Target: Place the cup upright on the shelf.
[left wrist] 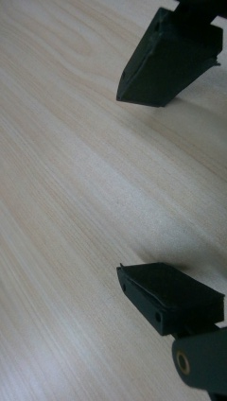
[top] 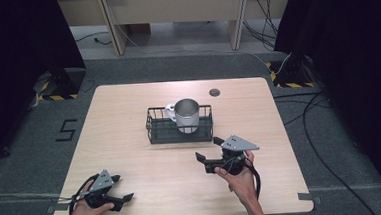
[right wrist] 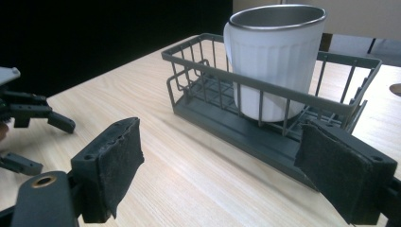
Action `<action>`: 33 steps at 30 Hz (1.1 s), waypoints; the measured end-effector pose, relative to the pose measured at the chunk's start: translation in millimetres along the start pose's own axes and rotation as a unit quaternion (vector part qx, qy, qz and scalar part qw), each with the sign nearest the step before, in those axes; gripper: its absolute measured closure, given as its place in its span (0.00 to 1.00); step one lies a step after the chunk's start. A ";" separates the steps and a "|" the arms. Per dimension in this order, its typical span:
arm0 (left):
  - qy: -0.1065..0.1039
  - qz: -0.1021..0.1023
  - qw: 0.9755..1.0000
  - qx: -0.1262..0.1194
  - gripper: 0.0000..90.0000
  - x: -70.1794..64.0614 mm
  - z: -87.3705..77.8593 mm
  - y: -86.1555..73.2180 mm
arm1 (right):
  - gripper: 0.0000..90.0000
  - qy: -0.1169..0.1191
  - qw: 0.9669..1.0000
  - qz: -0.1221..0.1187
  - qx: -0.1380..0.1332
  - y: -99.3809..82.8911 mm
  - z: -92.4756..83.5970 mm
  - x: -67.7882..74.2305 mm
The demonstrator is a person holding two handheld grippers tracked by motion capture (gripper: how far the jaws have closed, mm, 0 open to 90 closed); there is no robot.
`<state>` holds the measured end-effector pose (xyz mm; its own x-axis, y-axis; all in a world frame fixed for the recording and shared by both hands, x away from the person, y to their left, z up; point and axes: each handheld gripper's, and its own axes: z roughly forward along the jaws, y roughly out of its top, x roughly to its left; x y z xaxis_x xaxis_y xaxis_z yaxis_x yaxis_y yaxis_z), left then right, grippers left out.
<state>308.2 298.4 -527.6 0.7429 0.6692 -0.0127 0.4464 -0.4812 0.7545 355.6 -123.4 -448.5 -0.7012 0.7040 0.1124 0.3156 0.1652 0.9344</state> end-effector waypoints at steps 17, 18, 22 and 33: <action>0.000 0.001 1.000 -0.001 0.15 -0.2 0.1 -0.1 | 0.17 0.004 1.000 -0.009 0.018 -31.2 -2.2 15.8; -0.001 0.001 1.000 -0.001 0.15 -0.2 0.1 -0.1 | 0.17 0.004 1.000 -0.009 0.020 -33.0 -2.9 16.3; -0.001 0.000 1.000 -0.001 0.15 -0.2 0.1 -0.1 | 0.17 0.004 1.000 -0.006 0.024 -39.0 -5.5 17.7; -0.001 0.001 1.000 -0.001 0.15 -0.2 0.1 -0.1 | 0.17 0.001 0.999 -0.002 0.035 -51.3 -10.0 18.7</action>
<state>308.1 298.2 -527.8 0.7441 0.6679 -0.0129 0.4447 -0.4809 0.7556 319.8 -125.7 -491.0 -0.7044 0.7013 0.1095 0.3563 0.2159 0.9091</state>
